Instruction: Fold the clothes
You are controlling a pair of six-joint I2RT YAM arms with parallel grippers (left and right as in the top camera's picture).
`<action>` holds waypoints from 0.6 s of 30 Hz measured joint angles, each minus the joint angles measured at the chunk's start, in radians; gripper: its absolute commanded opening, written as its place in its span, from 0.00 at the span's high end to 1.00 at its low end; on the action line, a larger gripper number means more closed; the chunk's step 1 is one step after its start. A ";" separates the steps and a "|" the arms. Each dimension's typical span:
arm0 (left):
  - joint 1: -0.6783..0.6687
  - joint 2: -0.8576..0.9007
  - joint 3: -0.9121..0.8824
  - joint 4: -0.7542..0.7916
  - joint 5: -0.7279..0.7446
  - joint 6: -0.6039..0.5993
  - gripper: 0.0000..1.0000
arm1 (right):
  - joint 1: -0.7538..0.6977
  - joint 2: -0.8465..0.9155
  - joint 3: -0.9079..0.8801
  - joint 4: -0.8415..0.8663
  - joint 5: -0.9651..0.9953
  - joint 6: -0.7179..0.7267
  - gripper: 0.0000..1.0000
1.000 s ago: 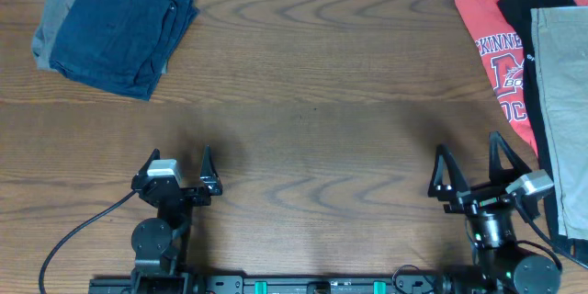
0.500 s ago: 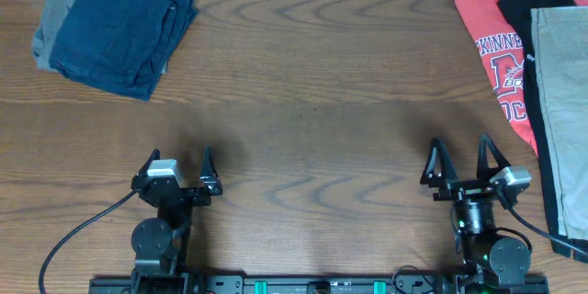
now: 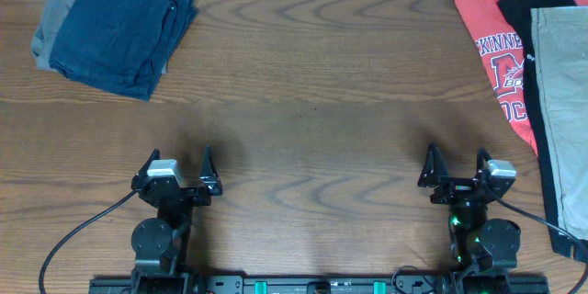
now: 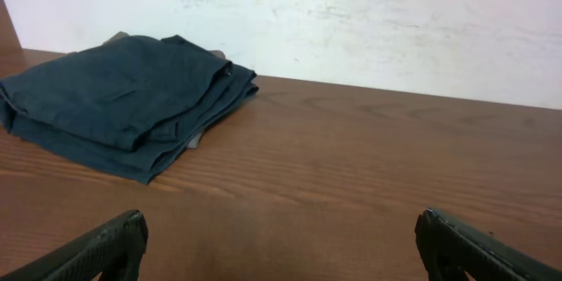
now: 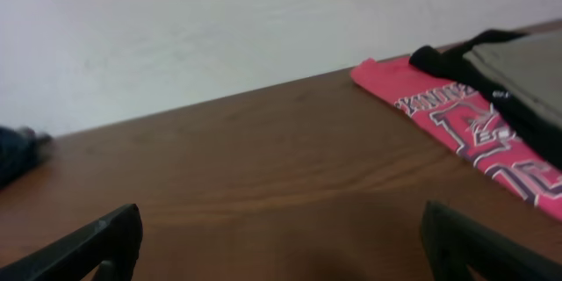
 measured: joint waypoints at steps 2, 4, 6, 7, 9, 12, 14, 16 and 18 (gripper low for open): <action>0.000 0.000 0.000 0.000 0.000 0.000 0.02 | 0.000 0.000 0.000 -0.001 0.000 -0.039 0.01; 0.000 0.000 0.000 0.000 0.000 0.000 0.02 | 0.000 0.000 0.000 -0.001 -0.002 -0.079 0.01; 0.000 0.000 0.000 0.000 0.000 0.000 0.02 | 0.000 0.000 0.000 -0.001 -0.002 -0.113 0.01; 0.000 0.000 0.000 0.000 0.000 0.000 0.02 | 0.000 0.000 0.000 -0.001 -0.002 -0.133 0.01; 0.000 0.000 0.000 0.000 0.000 0.000 0.02 | 0.000 0.000 0.000 -0.002 -0.002 -0.161 0.01; 0.000 0.000 0.000 0.000 0.000 0.000 0.02 | 0.000 0.000 0.000 -0.002 -0.005 -0.187 0.01; 0.000 0.000 0.000 0.000 0.000 0.000 0.02 | 0.000 0.000 0.000 -0.002 -0.008 -0.198 0.01; 0.000 0.000 0.000 0.000 0.000 0.000 0.02 | 0.000 0.000 0.000 -0.002 -0.010 -0.203 0.01; 0.000 0.000 0.000 0.000 0.000 0.000 0.02 | 0.000 0.000 0.000 -0.002 -0.011 -0.207 0.01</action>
